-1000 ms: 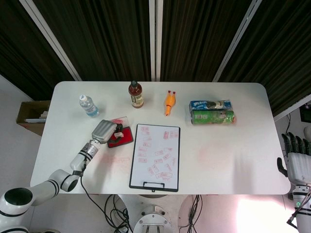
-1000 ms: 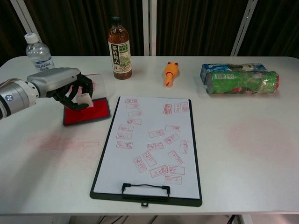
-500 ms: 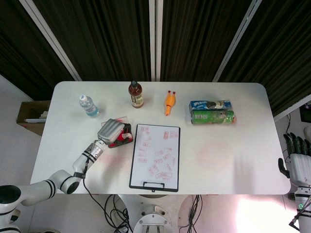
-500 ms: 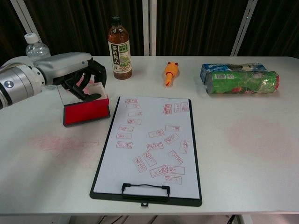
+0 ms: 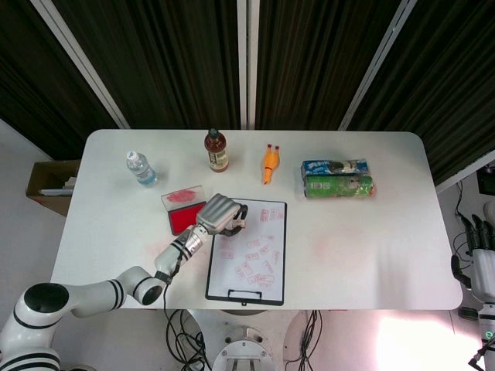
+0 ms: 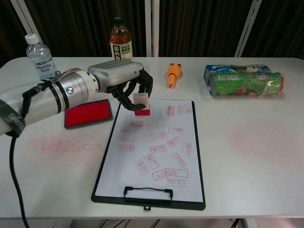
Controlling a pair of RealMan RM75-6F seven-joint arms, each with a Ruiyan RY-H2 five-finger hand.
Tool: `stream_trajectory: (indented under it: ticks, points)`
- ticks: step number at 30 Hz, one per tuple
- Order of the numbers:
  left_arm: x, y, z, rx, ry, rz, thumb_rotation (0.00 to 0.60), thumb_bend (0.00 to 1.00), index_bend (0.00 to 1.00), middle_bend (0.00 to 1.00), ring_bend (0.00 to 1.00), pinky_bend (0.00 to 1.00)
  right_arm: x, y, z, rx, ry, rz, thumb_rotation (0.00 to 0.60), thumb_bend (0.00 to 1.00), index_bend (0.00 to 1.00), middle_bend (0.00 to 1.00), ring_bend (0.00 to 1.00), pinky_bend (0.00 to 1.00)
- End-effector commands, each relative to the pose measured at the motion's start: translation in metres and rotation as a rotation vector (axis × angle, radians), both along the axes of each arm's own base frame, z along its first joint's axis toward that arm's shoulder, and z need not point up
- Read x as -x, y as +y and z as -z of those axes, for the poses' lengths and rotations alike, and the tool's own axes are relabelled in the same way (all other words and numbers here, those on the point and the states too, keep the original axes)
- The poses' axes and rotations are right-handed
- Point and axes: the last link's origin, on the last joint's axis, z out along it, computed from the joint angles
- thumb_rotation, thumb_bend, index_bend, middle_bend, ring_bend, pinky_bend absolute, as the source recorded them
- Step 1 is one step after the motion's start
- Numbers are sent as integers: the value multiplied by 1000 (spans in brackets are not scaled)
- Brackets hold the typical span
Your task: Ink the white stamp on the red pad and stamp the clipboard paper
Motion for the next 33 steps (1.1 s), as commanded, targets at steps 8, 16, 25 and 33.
stream_trajectory:
  ticks: [8, 16, 25, 33]
  points:
    - [-12, 8, 23, 17, 1, -19, 600, 439, 708, 755, 688, 794, 2, 2, -6, 14, -6, 2, 600, 396, 0, 0, 0, 0]
    - [-20, 11, 34, 37, 5, -21, 600, 439, 708, 756, 691, 795, 5, 2, -4, 9, -3, 17, 600, 396, 0, 0, 0, 0]
    - [-17, 13, 41, 34, 23, -25, 600, 438, 708, 756, 690, 795, 4, 2, -4, 9, 1, 18, 600, 396, 0, 0, 0, 0]
    - [-8, 11, 47, 36, 40, -35, 600, 440, 718, 766, 698, 799, 5, 4, -3, 0, 2, 21, 600, 396, 0, 0, 0, 0]
